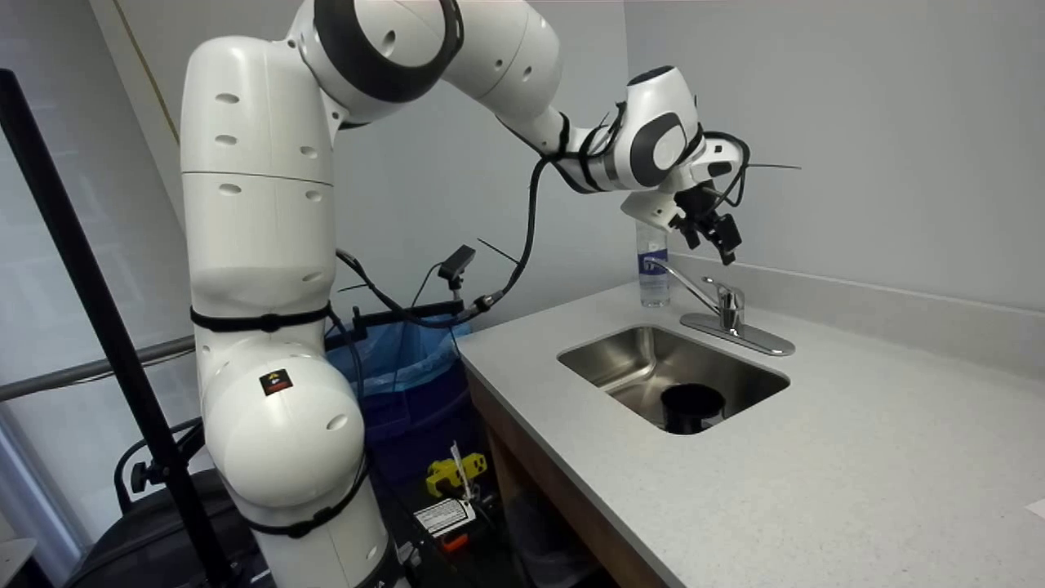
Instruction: Push down the handle of the tap
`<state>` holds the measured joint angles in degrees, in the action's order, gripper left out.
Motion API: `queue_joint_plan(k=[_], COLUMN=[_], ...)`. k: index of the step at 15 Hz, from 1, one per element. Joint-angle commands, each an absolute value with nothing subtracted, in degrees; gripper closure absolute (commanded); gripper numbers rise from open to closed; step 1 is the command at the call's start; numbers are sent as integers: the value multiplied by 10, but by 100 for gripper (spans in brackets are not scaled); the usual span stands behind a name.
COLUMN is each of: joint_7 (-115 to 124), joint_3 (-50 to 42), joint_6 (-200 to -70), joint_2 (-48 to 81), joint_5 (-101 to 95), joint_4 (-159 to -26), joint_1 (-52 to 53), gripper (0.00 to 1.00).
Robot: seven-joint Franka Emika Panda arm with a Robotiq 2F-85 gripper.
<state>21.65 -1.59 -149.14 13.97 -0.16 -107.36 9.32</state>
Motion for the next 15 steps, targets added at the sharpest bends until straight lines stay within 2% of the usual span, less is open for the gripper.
queue_joint_plan(k=[1,15], joint_7=[169,73], joint_3=[13,3], joint_6=[-1464,-1353], joint_2=[67,-140], joint_5=[52,115], joint_4=[-1114,-1244], joint_1=[70,47], gripper=[0,0])
